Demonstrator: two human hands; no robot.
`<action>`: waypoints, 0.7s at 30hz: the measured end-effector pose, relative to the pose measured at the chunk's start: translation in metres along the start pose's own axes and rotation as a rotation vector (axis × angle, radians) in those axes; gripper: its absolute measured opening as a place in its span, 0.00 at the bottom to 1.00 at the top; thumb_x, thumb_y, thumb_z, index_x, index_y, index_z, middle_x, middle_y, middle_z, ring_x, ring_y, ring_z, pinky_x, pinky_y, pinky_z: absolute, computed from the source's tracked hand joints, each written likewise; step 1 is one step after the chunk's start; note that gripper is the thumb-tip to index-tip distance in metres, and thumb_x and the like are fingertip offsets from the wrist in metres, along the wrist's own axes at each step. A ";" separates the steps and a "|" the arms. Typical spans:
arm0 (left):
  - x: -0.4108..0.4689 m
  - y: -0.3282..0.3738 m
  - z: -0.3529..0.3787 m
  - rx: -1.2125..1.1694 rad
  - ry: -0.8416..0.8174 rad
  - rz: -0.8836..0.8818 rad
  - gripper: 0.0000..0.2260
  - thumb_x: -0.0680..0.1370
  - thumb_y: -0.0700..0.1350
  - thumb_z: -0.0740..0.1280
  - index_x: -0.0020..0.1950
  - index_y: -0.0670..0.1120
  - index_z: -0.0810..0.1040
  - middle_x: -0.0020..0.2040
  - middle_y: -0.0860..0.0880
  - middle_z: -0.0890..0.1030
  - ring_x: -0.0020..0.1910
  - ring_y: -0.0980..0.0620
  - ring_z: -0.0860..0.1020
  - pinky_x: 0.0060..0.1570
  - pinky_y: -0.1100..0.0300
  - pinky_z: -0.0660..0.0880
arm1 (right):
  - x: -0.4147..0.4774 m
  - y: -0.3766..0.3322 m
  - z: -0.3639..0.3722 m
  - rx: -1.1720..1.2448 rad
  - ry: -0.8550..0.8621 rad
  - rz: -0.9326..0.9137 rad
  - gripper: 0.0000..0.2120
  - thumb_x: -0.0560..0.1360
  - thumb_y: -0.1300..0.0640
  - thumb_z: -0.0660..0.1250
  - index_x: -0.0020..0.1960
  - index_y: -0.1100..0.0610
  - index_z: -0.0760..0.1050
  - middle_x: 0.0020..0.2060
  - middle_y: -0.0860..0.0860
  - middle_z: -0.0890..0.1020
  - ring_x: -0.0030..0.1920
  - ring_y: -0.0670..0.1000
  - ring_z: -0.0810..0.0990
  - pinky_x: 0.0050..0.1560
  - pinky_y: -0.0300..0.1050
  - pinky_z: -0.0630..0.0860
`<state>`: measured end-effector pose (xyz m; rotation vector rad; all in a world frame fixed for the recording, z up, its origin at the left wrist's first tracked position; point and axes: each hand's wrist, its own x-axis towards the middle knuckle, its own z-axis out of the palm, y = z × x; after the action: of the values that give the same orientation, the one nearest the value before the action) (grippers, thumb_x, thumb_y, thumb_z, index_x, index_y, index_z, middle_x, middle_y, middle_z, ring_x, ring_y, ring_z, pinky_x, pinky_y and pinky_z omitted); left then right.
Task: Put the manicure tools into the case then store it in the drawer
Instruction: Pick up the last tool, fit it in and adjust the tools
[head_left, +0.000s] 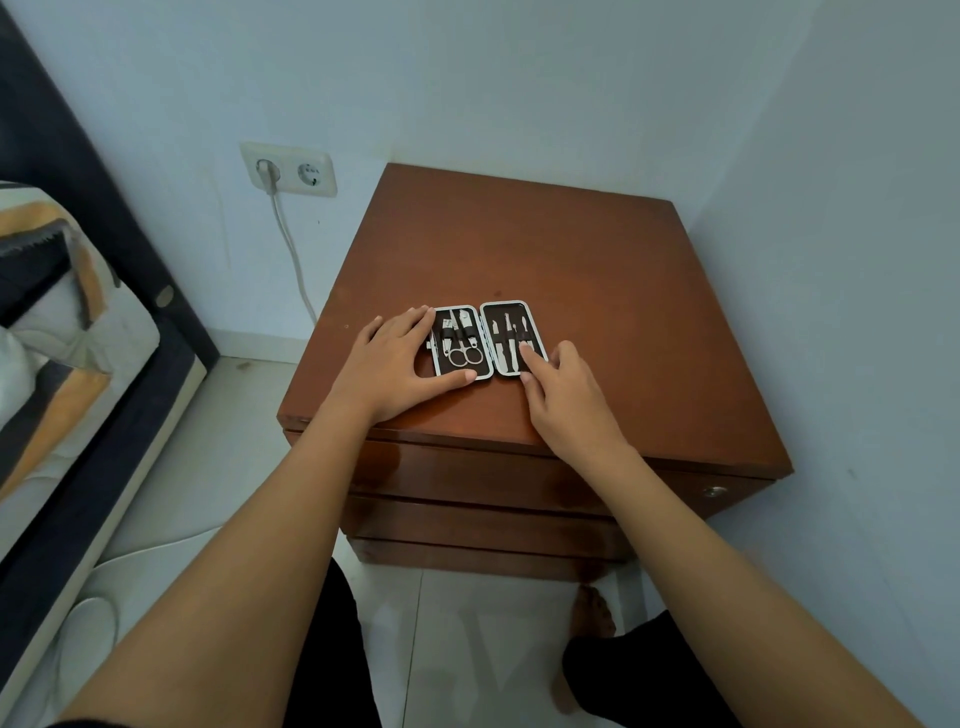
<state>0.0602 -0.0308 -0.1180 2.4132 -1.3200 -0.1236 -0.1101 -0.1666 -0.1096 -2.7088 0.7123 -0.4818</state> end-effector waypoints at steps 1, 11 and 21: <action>0.000 0.000 0.000 0.001 -0.002 0.000 0.48 0.64 0.77 0.50 0.77 0.49 0.54 0.77 0.51 0.57 0.75 0.54 0.54 0.74 0.53 0.45 | -0.003 0.001 0.001 0.036 0.041 -0.008 0.18 0.79 0.56 0.56 0.68 0.58 0.68 0.47 0.56 0.70 0.47 0.54 0.72 0.47 0.50 0.74; 0.001 0.001 -0.001 -0.021 -0.009 -0.018 0.47 0.65 0.74 0.56 0.77 0.49 0.54 0.77 0.51 0.57 0.75 0.55 0.54 0.74 0.53 0.44 | 0.000 0.000 0.003 -0.019 0.036 0.010 0.18 0.80 0.52 0.55 0.68 0.56 0.68 0.48 0.56 0.70 0.47 0.54 0.72 0.46 0.50 0.73; 0.008 -0.001 -0.006 -0.125 -0.017 -0.054 0.51 0.58 0.76 0.60 0.75 0.51 0.59 0.75 0.53 0.62 0.73 0.54 0.59 0.71 0.53 0.49 | 0.013 0.000 -0.007 0.259 0.094 0.299 0.06 0.77 0.58 0.59 0.49 0.59 0.73 0.46 0.52 0.72 0.45 0.51 0.73 0.45 0.44 0.69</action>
<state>0.0670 -0.0349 -0.1125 2.3478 -1.2174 -0.2346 -0.1020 -0.1753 -0.1003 -2.3027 0.9867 -0.5845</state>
